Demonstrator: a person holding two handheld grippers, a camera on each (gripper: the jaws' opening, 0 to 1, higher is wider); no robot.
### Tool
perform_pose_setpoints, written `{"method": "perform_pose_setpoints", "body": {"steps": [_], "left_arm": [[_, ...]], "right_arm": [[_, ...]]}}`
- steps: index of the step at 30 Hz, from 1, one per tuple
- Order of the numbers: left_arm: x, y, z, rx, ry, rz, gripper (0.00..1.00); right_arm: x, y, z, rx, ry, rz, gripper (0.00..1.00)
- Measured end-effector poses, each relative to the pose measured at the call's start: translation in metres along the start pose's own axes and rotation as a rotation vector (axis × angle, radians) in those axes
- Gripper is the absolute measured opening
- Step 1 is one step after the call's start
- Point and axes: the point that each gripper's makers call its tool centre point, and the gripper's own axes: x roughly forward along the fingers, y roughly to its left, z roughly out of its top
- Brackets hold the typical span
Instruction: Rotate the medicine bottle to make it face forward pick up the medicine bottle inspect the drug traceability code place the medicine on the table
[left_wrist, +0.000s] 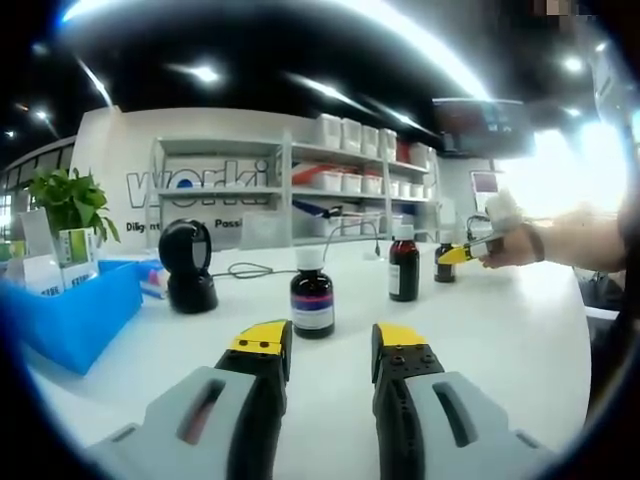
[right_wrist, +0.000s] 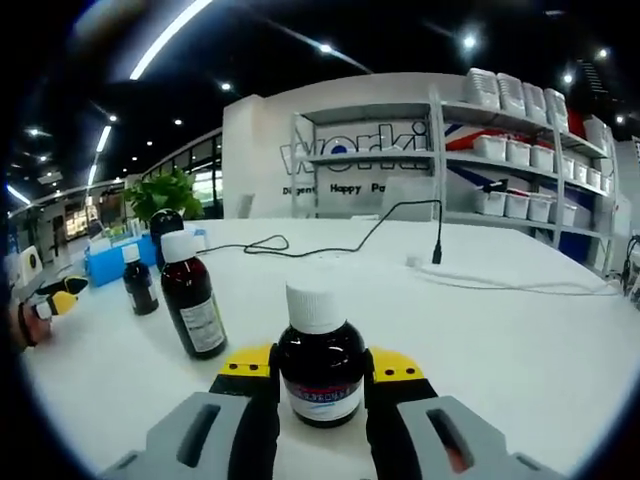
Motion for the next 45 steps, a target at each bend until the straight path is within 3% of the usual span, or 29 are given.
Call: {"method": "perform_pose_setpoints", "body": {"steps": [14, 17, 22, 30, 35, 45], "left_arm": [[0.0, 0.0, 0.0, -0.001, -0.003, -0.002, 0.25], [0.0, 0.0, 0.0, -0.001, -0.003, -0.001, 0.25], [0.0, 0.0, 0.0, -0.002, 0.0, -0.003, 0.25], [0.001, 0.0, -0.001, 0.0, 0.005, -0.003, 0.25], [0.001, 0.001, -0.002, 0.001, 0.009, 0.001, 0.25], [0.002, 0.001, -0.004, 0.003, 0.018, 0.003, 0.25]], "right_arm": [[0.002, -0.003, -0.003, 0.017, 0.013, -0.012, 0.31], [0.004, 0.002, -0.005, -0.007, -0.007, 0.038, 0.57], [-0.003, 0.008, -0.012, -0.061, 0.019, 0.109, 0.52], [-0.004, 0.002, 0.001, -0.115, -0.003, 0.227, 0.5], [-0.004, 0.006, 0.006, -0.159, 0.007, 0.341, 0.48], [-0.002, 0.005, 0.006, -0.199, 0.011, 0.462, 0.46]]}}
